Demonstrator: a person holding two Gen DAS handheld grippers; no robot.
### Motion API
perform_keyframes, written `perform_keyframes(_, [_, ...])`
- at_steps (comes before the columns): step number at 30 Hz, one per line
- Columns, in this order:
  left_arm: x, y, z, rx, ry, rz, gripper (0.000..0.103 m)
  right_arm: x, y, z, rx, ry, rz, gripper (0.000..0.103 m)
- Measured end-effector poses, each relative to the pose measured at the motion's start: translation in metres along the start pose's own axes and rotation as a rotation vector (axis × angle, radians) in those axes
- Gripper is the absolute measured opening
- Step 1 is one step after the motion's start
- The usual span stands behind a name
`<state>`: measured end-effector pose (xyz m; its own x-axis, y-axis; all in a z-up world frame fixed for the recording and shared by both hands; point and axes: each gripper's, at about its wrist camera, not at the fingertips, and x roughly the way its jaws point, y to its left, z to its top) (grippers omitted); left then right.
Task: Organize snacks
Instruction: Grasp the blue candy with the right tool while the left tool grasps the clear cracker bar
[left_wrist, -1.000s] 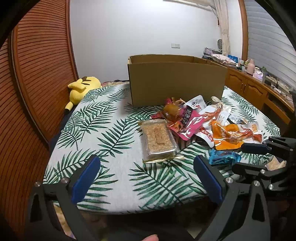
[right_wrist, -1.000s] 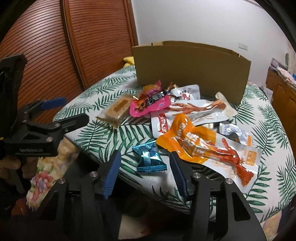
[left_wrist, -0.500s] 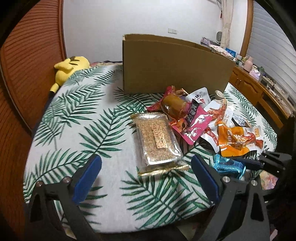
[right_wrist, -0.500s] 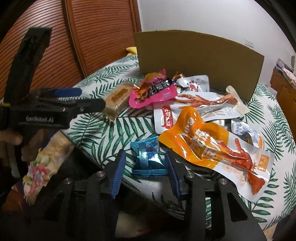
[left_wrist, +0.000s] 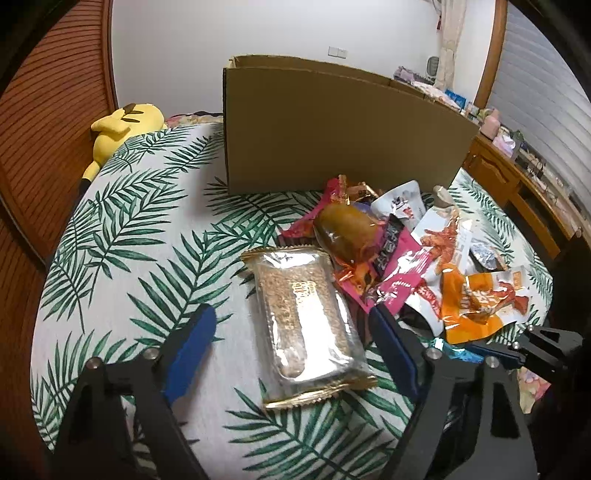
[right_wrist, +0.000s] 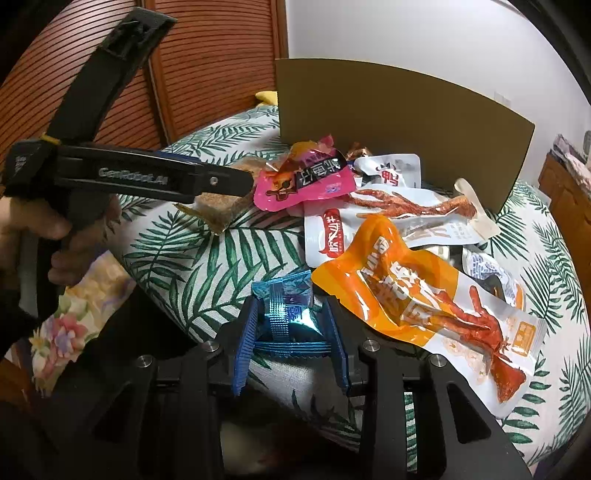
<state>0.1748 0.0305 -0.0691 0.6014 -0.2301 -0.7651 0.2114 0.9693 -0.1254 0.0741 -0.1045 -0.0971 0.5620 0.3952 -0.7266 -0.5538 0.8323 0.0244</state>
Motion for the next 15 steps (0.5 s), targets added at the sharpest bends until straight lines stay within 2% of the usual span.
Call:
perform_keyframes(11, [0.013,-0.004,-0.003,0.068,0.046,0.029,0.078,0.003,0.0,0.003,0.0,-0.007,0.008,0.036])
perform_keyframes(15, [0.014,0.0,-0.008,0.077,0.039,0.054,0.065,0.004,-0.001,0.005,-0.001,-0.01,0.015,0.036])
